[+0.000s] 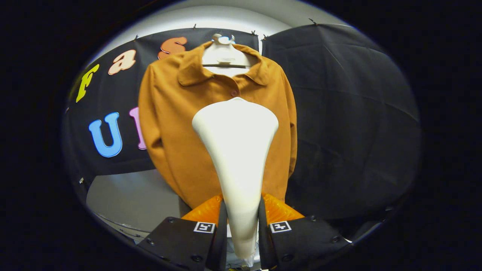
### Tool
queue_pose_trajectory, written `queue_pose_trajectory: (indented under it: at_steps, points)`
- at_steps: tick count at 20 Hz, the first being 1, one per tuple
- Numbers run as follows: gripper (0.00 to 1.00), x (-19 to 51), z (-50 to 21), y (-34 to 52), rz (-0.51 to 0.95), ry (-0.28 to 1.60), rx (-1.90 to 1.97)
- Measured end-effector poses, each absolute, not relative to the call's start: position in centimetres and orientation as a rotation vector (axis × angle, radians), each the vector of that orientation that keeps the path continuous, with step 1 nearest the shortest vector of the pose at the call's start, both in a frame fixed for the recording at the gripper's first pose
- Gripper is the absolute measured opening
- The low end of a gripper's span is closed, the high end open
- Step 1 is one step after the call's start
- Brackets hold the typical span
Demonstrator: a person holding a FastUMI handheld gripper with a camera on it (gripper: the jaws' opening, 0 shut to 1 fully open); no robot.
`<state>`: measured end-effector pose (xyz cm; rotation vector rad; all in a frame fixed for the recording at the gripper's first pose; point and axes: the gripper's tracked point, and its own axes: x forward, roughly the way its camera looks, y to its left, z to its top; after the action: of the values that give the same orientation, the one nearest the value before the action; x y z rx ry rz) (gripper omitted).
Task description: Iron the clothes twice with a garment steamer, once on the left side and once on the right side.
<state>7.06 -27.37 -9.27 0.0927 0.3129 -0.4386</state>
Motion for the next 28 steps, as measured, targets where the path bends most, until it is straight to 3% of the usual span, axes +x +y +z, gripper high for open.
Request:
queue_pose_trajectory:
  at_steps: [14, 28]
  points:
    - [0.38, 5.5, -1.7, -4.3, -0.120, 0.142, 0.037]
    - [0.38, 5.8, -1.5, -1.8, -0.061, 0.159, 0.048]
